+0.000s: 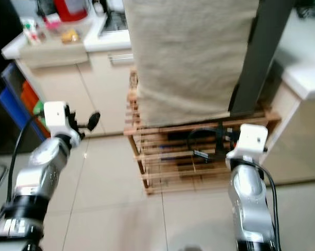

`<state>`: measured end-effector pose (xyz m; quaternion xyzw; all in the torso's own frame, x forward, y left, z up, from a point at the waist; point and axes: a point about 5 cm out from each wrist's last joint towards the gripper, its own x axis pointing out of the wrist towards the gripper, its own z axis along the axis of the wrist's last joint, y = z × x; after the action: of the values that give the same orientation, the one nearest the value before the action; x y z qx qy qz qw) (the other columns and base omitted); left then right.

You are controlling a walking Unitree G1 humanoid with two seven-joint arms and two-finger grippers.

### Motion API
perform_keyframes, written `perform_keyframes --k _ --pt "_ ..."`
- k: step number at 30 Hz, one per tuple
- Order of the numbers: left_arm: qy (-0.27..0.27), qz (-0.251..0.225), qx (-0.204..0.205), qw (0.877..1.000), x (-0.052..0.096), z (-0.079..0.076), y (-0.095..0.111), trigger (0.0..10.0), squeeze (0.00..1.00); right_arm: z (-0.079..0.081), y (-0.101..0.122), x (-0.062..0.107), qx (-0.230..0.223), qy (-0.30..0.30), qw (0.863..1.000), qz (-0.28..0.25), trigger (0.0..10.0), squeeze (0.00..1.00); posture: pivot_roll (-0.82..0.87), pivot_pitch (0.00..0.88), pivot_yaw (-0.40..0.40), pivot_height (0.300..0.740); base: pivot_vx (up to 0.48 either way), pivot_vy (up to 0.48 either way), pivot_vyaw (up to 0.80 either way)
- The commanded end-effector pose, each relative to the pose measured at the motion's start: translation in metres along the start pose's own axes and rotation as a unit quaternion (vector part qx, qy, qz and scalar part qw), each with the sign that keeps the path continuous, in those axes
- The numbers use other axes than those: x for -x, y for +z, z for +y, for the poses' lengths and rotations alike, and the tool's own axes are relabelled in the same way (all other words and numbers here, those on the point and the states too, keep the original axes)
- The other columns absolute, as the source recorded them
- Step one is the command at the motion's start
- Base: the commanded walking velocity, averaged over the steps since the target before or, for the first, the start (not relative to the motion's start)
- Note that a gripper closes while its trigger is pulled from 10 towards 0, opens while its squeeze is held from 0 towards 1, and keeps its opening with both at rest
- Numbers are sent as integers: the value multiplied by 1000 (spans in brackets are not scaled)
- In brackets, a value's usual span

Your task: Restocking fridge

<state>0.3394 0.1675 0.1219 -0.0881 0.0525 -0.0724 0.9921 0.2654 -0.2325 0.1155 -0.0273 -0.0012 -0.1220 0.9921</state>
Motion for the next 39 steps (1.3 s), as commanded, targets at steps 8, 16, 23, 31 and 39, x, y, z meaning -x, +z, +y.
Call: perform_keyframes --k 8,16,23,31,39 --pt "-6 -13 -20 1000 3 8 2 10000 0 -7 2 6 -11 -18 1000 -12 10000 0 -195 0 142 740 0 479 -659" --pt "-53 -30 -49 997 -2 -11 10 10000 0 7 1 6 -14 4 1000 -14 10000 0 -191 0 139 740 0 480 -677" --pt "-111 -55 -58 991 6 -30 21 10000 0 26 0 10 -24 42 999 -11 10000 0 -170 0 122 740 0 480 -687" --pt "-29 -31 73 996 8 -23 10 10000 0 60 0 2 -32 116 993 3 10000 0 -142 0 76 740 0 480 -722" --pt "-40 -47 48 997 10 -29 16 10000 0 65 10 -10 -25 136 990 -9 10000 0 -133 0 50 740 0 480 -730"
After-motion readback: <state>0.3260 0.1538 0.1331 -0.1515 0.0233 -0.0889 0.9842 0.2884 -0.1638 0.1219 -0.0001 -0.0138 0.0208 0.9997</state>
